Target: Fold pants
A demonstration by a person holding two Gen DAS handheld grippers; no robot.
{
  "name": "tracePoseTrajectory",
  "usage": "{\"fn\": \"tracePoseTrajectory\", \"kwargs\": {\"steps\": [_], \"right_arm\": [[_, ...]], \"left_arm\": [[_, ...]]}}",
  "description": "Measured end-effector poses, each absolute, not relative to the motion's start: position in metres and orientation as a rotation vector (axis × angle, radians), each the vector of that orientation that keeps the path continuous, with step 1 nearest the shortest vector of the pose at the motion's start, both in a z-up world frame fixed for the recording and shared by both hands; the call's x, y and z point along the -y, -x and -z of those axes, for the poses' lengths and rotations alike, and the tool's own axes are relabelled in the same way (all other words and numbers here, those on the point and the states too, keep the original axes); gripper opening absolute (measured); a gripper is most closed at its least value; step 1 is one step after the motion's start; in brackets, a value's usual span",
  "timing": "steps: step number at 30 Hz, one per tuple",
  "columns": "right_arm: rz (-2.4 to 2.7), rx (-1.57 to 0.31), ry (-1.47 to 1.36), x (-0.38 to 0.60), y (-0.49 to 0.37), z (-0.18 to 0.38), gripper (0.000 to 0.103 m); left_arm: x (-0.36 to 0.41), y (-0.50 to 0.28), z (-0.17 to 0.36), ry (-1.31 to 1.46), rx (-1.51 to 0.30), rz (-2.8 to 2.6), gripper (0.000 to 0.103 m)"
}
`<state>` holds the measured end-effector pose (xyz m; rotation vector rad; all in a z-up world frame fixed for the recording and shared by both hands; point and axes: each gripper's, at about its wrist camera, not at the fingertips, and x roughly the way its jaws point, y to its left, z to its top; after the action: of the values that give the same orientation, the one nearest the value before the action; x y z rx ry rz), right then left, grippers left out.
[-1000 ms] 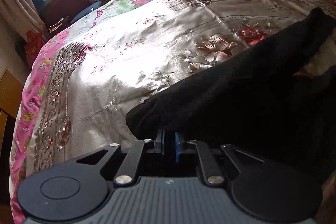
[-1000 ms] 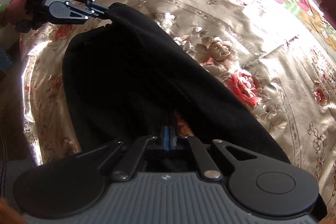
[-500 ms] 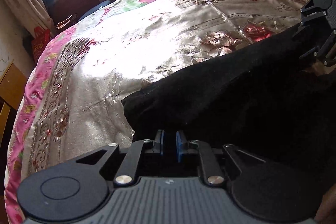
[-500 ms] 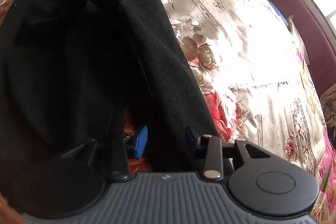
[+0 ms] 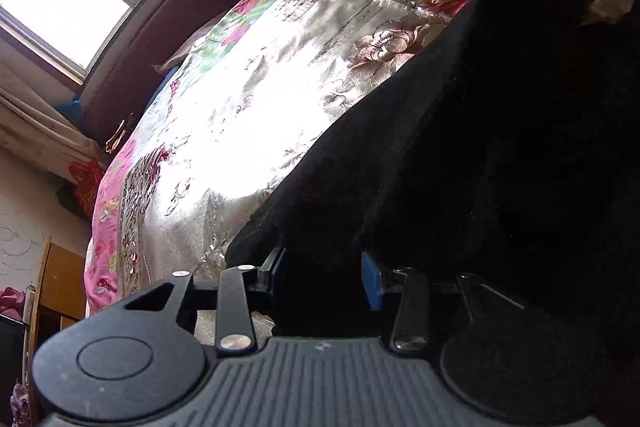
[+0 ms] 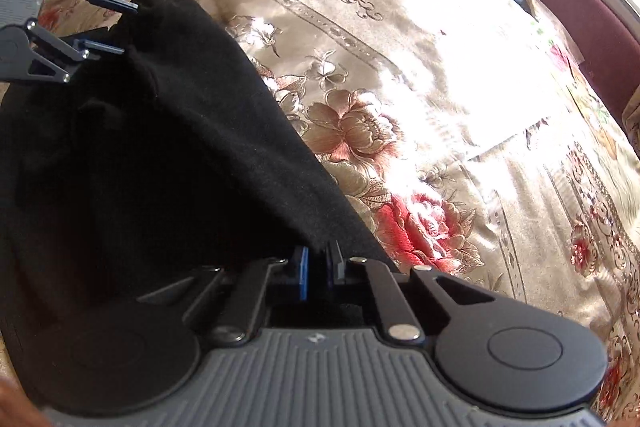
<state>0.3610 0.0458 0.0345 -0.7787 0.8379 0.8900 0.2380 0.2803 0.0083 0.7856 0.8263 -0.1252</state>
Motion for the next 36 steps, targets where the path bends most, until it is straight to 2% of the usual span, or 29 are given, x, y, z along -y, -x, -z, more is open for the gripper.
{"fn": "tracePoseTrajectory", "kwargs": {"steps": [3, 5, 8, 15, 18, 27, 36], "right_arm": [[-0.895, -0.836, 0.788, -0.048, -0.359, -0.035, 0.008], [-0.896, -0.85, 0.794, -0.051, -0.359, -0.031, 0.006], [-0.9, -0.866, 0.766, -0.048, -0.359, -0.038, 0.005], [-0.95, -0.872, 0.66, -0.033, -0.317, -0.104, 0.005], [-0.991, -0.913, 0.613, -0.029, -0.284, -0.115, 0.005], [-1.054, -1.193, 0.503, -0.043, -0.207, -0.041, 0.005], [-1.08, -1.174, 0.519, -0.05, -0.183, -0.047, 0.006]], "left_arm": [[-0.282, -0.252, 0.002, -0.8, -0.868, 0.147, 0.054], [-0.28, -0.257, 0.004, -0.812, -0.873, 0.156, 0.039], [-0.283, -0.256, -0.009, -0.776, -0.863, 0.14, 0.029], [-0.291, -0.213, -0.074, -0.707, -0.764, 0.076, 0.027], [-0.293, -0.185, -0.082, -0.699, -0.778, 0.074, 0.027], [-0.294, -0.123, -0.027, -0.618, -0.937, 0.037, 0.027], [-0.304, -0.107, -0.031, -0.611, -0.913, -0.04, 0.023]]}}
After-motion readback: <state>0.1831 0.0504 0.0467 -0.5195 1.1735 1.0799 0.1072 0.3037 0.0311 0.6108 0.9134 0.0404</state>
